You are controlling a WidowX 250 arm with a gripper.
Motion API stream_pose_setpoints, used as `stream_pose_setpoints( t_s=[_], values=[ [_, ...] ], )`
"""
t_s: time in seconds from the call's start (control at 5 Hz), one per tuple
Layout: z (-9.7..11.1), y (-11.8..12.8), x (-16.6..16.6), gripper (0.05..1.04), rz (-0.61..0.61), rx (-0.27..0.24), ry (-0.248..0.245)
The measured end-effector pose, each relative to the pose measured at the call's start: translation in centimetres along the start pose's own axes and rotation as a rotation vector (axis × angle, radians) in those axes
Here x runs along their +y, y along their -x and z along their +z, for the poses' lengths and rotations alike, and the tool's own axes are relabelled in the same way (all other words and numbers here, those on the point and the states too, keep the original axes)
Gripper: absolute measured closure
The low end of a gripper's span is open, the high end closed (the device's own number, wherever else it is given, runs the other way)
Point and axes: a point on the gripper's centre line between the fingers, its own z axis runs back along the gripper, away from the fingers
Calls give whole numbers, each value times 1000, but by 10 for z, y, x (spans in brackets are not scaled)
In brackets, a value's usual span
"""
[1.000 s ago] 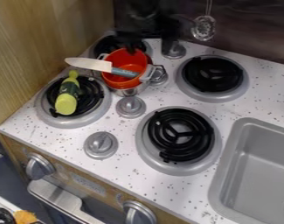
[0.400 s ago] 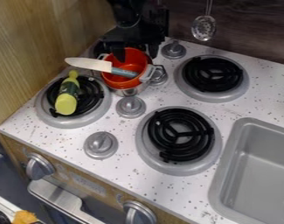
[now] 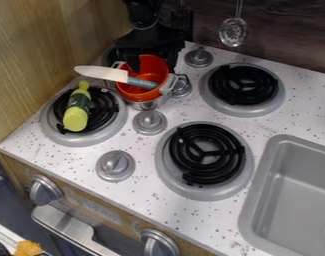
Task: Put the orange pot on the burnsen burner
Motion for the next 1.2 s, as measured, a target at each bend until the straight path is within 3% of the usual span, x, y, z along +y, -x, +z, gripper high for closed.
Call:
stream_pose_setpoints(
  t_s=[0.4, 0.6, 1.0, 1.2],
  values=[
    [-10, -4, 2, 84, 22, 49, -56],
    [-15, -3, -2, 84, 28, 80, -60],
    [-25, 1, -4, 85, 60, 91, -65],
    [-24, 9, -10, 85, 88, 98, -109]
  ],
)
